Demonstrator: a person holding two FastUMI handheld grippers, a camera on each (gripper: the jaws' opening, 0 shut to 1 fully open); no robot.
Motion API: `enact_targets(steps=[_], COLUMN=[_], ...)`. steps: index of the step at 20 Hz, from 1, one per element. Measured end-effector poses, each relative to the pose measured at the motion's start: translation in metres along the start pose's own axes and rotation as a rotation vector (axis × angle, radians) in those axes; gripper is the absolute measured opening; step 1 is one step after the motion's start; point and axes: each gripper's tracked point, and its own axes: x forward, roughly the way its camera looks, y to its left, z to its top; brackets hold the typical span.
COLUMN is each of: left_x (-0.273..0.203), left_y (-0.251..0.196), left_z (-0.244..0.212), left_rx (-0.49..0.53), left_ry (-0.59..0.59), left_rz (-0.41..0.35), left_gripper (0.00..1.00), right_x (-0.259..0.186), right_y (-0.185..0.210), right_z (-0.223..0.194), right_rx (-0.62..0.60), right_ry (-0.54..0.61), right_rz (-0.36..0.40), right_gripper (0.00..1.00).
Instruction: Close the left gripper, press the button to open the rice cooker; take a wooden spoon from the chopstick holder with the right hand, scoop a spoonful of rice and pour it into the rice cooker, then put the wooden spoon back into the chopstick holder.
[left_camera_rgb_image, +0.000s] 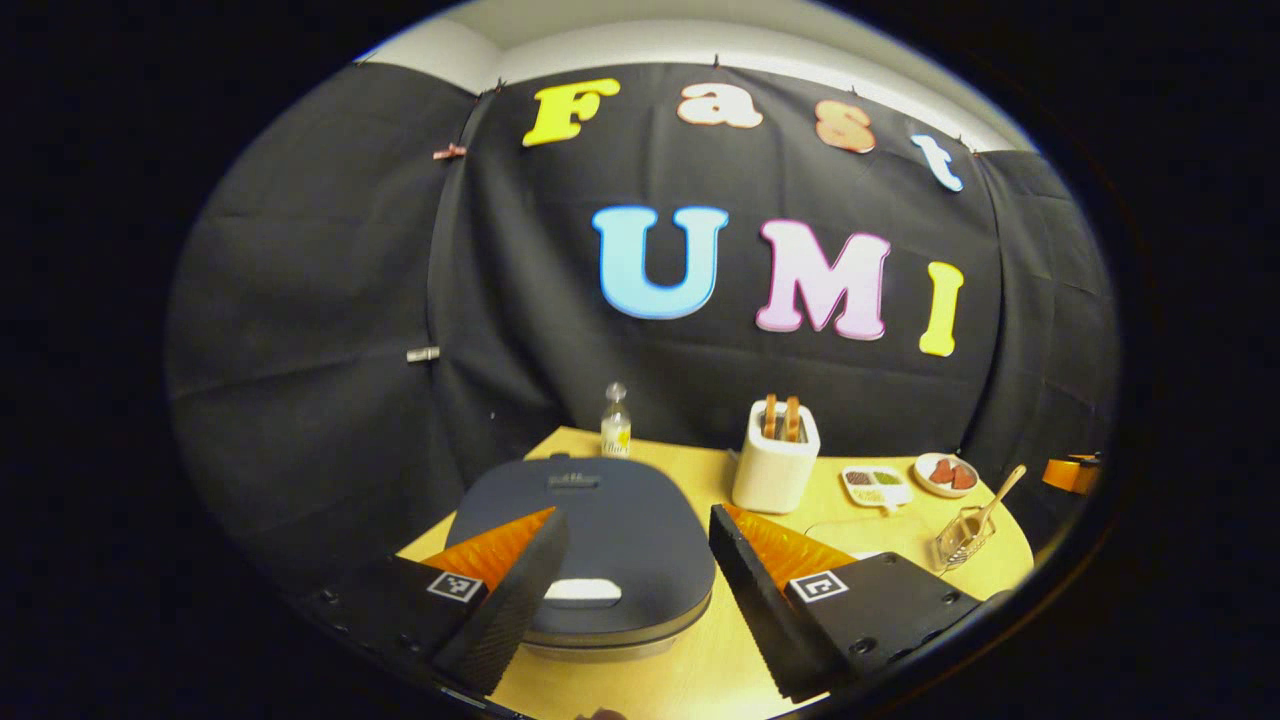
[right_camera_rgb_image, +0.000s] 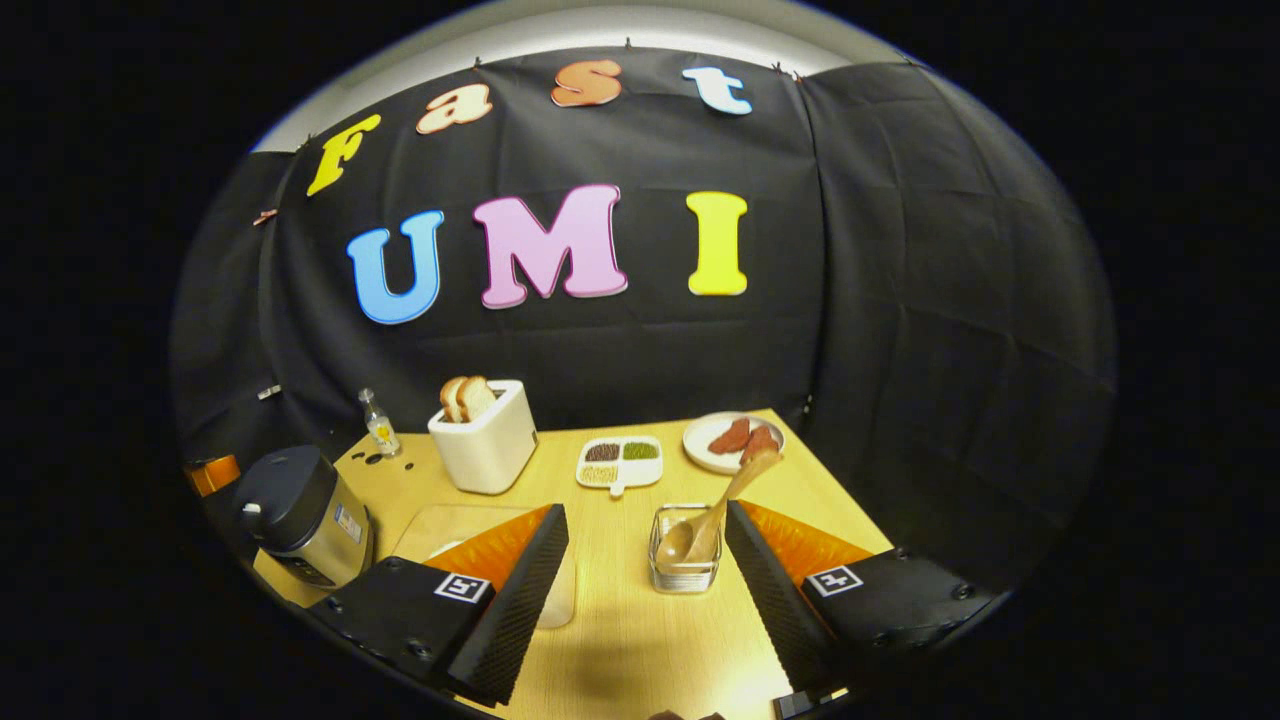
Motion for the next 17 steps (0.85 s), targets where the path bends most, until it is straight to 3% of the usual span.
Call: enact_targets(steps=[5,8,12,17], left_x=[-0.036,-0.056,-0.067,-0.064], left_y=[-0.038,-0.048,-0.052,-0.041], left_z=[0.047,0.060,0.049,0.055], left_rx=[0.009,0.063,0.042,0.042], left_ry=[-0.106,-0.157,-0.134,-0.138], left_rz=[-0.089,-0.113,-0.150,-0.163], left_gripper=[0.95,0.95,0.95,0.95], right_x=[-0.025,-0.049,-0.073,-0.077], right_y=[0.022,0.033,0.056,0.056], right_z=[0.047,0.042,0.027,0.033], right_rx=[-0.041,-0.044,-0.032,-0.077], right_ry=[-0.113,-0.103,-0.098,-0.131], right_rz=[0.025,0.049,0.103,0.062], right_gripper=[0.99,0.98,0.98,0.99])
